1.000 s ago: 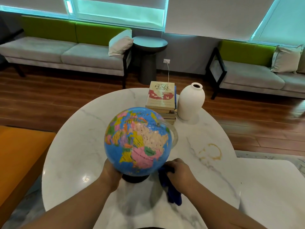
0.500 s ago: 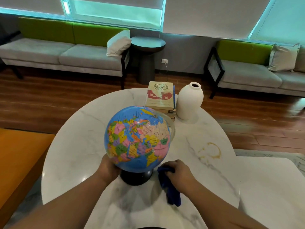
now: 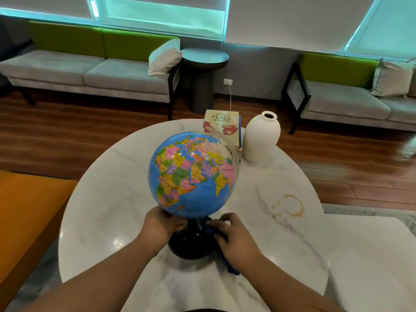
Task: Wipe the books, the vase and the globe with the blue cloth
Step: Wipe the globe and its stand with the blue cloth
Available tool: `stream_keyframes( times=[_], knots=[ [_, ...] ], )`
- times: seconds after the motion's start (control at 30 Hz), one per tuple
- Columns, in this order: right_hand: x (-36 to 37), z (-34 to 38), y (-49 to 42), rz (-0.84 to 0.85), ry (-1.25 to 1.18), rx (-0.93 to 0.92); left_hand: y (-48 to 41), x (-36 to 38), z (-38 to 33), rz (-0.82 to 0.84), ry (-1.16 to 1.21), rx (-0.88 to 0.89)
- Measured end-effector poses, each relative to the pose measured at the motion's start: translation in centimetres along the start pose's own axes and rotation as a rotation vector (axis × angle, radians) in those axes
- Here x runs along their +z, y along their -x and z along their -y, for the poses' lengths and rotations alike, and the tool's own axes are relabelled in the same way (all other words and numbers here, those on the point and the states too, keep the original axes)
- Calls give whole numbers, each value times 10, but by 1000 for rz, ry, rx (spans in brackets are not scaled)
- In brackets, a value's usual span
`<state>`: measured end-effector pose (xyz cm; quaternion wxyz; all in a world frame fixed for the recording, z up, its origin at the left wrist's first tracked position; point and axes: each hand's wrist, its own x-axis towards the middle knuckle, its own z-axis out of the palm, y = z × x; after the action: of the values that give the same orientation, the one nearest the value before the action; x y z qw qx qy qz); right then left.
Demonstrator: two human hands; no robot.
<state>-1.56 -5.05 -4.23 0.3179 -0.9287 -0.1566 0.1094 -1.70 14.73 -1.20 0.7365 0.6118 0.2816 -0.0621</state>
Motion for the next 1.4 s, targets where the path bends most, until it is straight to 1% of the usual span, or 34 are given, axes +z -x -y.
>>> stream_keyframes(
  times=[0.03, 0.1, 0.17, 0.23, 0.27, 0.33, 0.4, 0.5, 0.53, 0.57, 0.67, 0.7, 0.83, 0.9, 0.97, 1.0, 1.03, 1.13, 1.2, 1.27, 1.3, 1.33, 1.4],
  knots=[
    [2, 0, 1, 42, 31, -40, 1, 2, 0, -7, -39, 21],
    [-2, -2, -2, 84, 67, -24, 4, 4, -1, -15, -56, 24],
    [-9, -5, -8, 47, 99, 57, 4, 5, 0, -13, -38, 15],
    [-14, -2, -11, -3, 103, 75, 3, 6, 1, -19, -38, 25],
    [-14, 3, -11, 1, 98, 37, 3, 7, 1, -31, -62, 40],
    [-9, 10, -7, 73, 132, -77, 4, 8, 1, -43, -98, 74],
    [-6, 9, -3, 124, 171, -121, 4, 10, 1, -42, -109, 95],
    [-15, 0, -7, 41, 198, -5, 5, 9, 1, -49, -123, 100],
    [-17, -1, -8, 18, 204, 6, 4, 10, 1, -51, -131, 101],
    [-17, 1, -8, 19, 194, -11, 5, 10, 1, -49, -137, 105],
    [-11, 8, 0, 119, 179, -163, 6, 10, -1, -24, -129, 131],
    [-11, 7, 2, 135, 178, -170, 7, 11, -2, -18, -131, 138],
    [-20, -4, -3, 31, 206, -37, 7, 12, -3, -24, -135, 127],
    [-21, 2, -2, 41, 192, -85, 7, 13, -3, -45, -142, 124],
    [-16, 7, 4, 130, 195, -200, 7, 15, -4, -54, -159, 125],
    [-16, 7, 7, 158, 188, -217, 7, 16, -5, -50, -168, 124],
    [-18, 4, 8, 154, 195, -201, 8, 17, -6, -45, -169, 120],
    [-25, -7, 3, 52, 212, -55, 11, 19, -6, -56, -153, 111],
    [-25, -2, 3, 46, 219, -106, 12, 20, -7, -72, -165, 113],
    [-23, 7, 6, 135, 217, -202, 11, 22, -8, -80, -180, 120],
    [-23, 8, 8, 168, 228, -216, 11, 23, -9, -80, -185, 116],
    [-24, 7, 9, 165, 240, -197, 12, 24, -10, -74, -185, 114],
    [-30, 5, 4, 86, 271, -126, 14, 26, -10, -70, -188, 115]
  ],
)
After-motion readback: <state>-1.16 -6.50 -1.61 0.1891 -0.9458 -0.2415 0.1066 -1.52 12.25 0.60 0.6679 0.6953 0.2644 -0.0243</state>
